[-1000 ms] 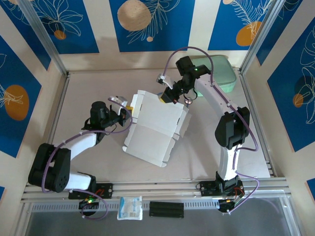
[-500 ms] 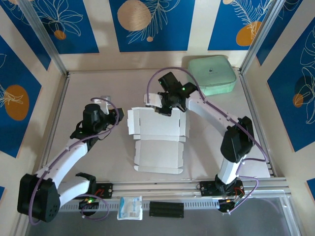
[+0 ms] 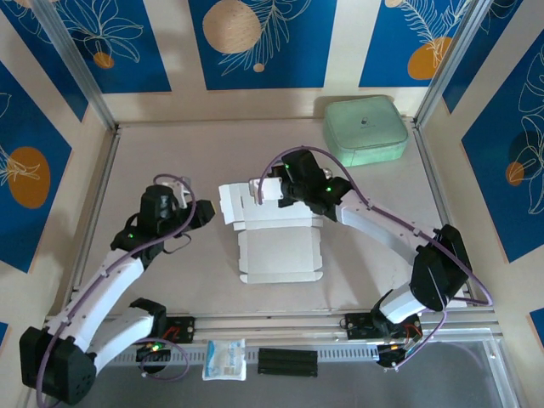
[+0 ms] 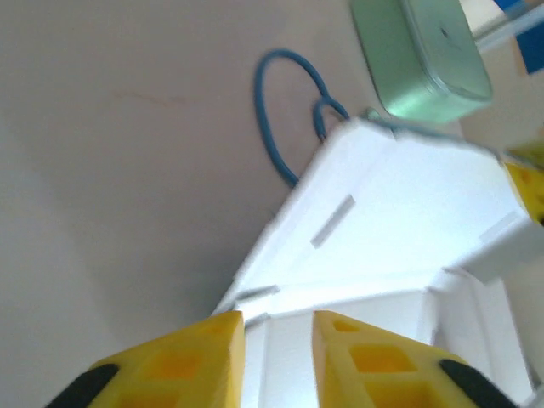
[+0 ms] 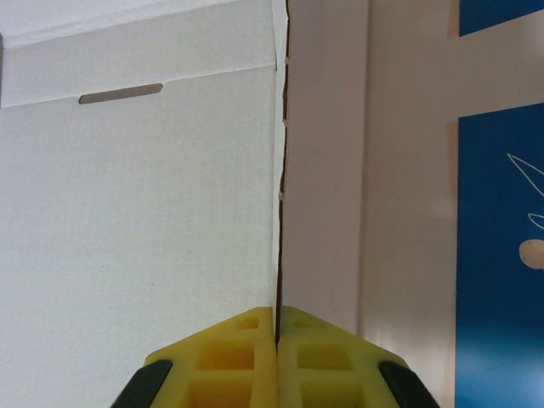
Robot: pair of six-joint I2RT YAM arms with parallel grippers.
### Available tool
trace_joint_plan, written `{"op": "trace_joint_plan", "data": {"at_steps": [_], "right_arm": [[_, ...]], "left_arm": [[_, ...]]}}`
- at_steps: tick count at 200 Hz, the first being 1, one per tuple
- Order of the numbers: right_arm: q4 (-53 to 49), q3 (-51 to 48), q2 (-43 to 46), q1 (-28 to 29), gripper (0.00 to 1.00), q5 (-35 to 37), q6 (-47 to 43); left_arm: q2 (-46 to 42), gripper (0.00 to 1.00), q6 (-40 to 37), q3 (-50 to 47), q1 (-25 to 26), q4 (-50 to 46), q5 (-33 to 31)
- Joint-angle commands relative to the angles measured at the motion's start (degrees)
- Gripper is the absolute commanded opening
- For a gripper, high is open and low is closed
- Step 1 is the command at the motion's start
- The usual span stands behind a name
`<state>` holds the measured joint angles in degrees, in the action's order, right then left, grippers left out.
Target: Fold the paper box
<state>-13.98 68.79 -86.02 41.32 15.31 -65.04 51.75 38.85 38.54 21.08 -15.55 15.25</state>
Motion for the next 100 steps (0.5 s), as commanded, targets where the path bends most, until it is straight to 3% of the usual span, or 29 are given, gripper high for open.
{"op": "trace_joint_plan", "data": {"at_steps": [1,30,66,100], "right_arm": [[7.0,-2.7,1.3,-0.7,0.00,1.5,0.0],[8.7,-1.2,2.4,-0.7,0.00,0.5,4.6],[7.9,2.3,3.4,2.5,0.00,-1.2,6.8],[8.5,6.3,0.9,4.5,0.00,-2.9,8.3]], "left_arm": [[-2.5,0.23,5.7,-2.4,5.7,-1.0,1.1],[-2.9,0.18,5.8,-2.9,12.0,-4.0,-4.2],[-3.6,0.15,2.4,-0.5,12.5,-11.7,-11.6],[-8.6,0.13,0.0,1.9,12.5,-20.9,-23.8]]}}
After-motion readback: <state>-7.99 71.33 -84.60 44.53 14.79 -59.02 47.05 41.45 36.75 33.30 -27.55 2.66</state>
